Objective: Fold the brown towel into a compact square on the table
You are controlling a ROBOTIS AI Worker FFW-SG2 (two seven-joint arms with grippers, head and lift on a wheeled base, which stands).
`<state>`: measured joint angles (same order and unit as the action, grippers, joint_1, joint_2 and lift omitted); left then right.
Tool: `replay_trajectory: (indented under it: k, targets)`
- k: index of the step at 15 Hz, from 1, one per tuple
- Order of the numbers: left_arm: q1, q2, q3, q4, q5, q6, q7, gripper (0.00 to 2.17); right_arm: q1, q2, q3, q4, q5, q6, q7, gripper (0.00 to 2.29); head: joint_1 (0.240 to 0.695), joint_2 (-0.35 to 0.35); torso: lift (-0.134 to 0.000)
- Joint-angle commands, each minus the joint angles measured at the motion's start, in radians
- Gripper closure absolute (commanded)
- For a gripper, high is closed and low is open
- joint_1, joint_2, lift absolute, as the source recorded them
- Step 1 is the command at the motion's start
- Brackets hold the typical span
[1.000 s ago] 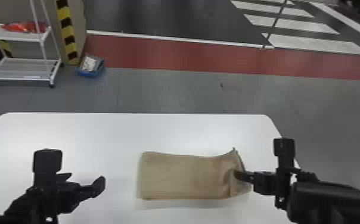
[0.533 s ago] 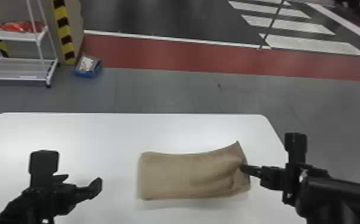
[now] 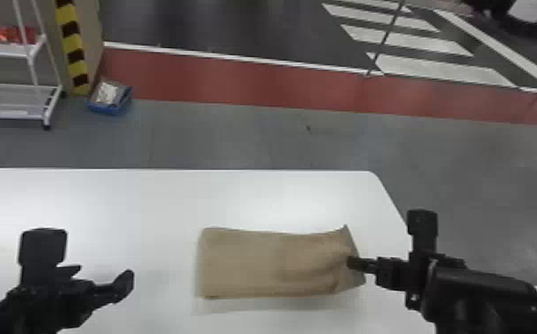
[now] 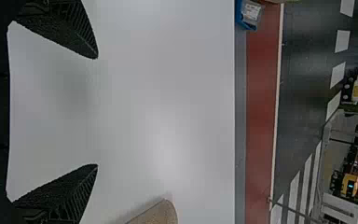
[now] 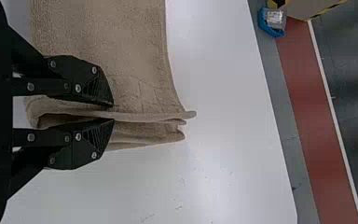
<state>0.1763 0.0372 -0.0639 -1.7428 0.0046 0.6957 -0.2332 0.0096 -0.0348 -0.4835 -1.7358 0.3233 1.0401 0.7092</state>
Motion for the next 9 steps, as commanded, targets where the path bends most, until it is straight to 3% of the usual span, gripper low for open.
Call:
replay_trajectory:
  k: [1, 6, 9]
  targets:
    - [0.0, 0.001, -0.001, 0.0, 0.0, 0.0, 0.0, 0.04, -0.007, -0.001, -0.01, 0.006, -0.004, -0.004, -0.004, 0.01, 0.695, -0.297, 0.0]
    - [0.003, 0.006, 0.001, 0.0, 0.005, 0.0, 0.0, 0.04, -0.005, -0.001, -0.047, -0.019, -0.01, 0.012, 0.009, 0.03, 0.695, -0.312, 0.0]
    - [0.003, 0.007, 0.004, 0.008, 0.005, -0.006, 0.0, 0.04, -0.011, -0.036, -0.052, 0.036, -0.007, -0.007, -0.007, 0.03, 0.695, -0.322, 0.0]
